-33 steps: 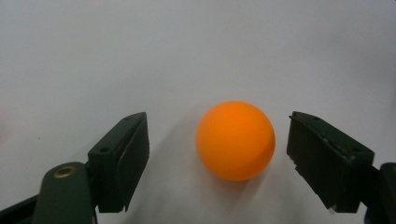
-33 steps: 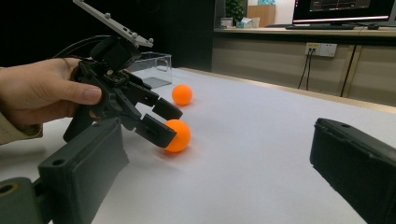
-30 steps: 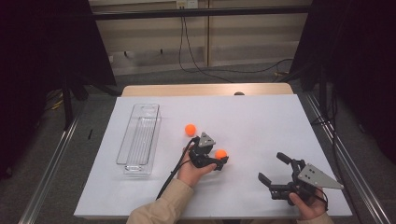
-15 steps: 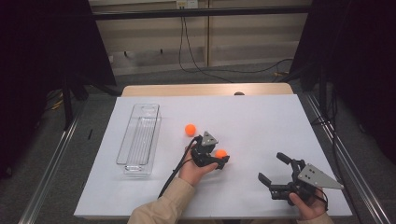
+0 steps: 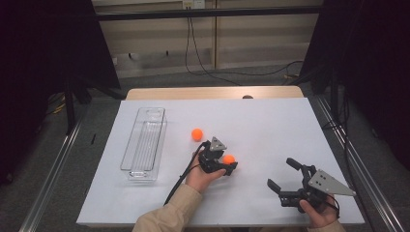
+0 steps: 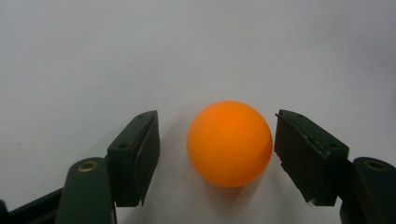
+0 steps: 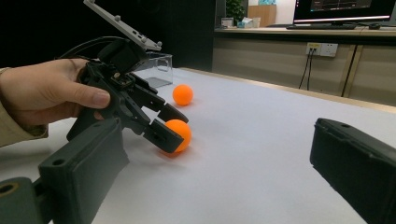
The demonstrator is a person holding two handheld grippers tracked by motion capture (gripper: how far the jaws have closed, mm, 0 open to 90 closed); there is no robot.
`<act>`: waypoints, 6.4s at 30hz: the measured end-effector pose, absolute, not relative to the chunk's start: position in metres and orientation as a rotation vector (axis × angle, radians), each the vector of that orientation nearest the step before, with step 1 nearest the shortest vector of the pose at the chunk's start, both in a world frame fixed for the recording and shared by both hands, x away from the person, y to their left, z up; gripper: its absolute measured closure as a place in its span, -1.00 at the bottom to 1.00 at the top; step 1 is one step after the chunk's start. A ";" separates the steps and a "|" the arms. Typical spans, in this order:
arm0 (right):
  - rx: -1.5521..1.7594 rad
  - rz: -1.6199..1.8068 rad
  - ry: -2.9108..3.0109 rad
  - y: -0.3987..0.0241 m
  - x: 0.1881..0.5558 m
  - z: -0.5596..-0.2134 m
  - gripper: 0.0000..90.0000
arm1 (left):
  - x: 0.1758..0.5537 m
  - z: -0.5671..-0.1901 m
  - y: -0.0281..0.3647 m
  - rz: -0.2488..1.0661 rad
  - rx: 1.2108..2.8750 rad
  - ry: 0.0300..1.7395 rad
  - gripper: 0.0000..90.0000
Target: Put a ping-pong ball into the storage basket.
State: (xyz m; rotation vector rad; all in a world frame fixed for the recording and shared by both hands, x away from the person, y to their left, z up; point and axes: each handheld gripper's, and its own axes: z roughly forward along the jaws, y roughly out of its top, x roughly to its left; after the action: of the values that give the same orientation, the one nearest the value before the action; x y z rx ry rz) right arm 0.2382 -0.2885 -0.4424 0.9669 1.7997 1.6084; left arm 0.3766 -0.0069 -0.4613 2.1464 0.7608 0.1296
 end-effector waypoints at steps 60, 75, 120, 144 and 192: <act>0.965 1.609 1.793 -0.290 0.237 -0.441 -0.94 | 0.377 -0.455 0.002 0.035 2.169 0.782 0.13; 0.954 1.607 1.800 -0.289 0.238 -0.441 -0.94 | 0.378 -0.448 0.012 0.017 2.160 0.800 0.13; 0.954 1.610 1.800 -0.289 0.237 -0.441 -0.94 | 0.384 -0.426 0.045 0.009 2.108 0.852 0.13; 0.947 1.609 1.804 -0.289 0.237 -0.441 -0.94 | 0.386 -0.419 0.055 0.013 2.102 0.863 0.13; 0.945 1.609 1.804 -0.288 0.237 -0.441 -0.94 | 0.391 -0.403 0.080 0.033 2.069 0.913 0.13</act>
State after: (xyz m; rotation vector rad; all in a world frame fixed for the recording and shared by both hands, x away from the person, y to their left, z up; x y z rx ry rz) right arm 0.2372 -0.2882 -0.4406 0.9450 1.8040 1.6092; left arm 0.3911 0.0804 -0.4035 2.0687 0.9127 0.0329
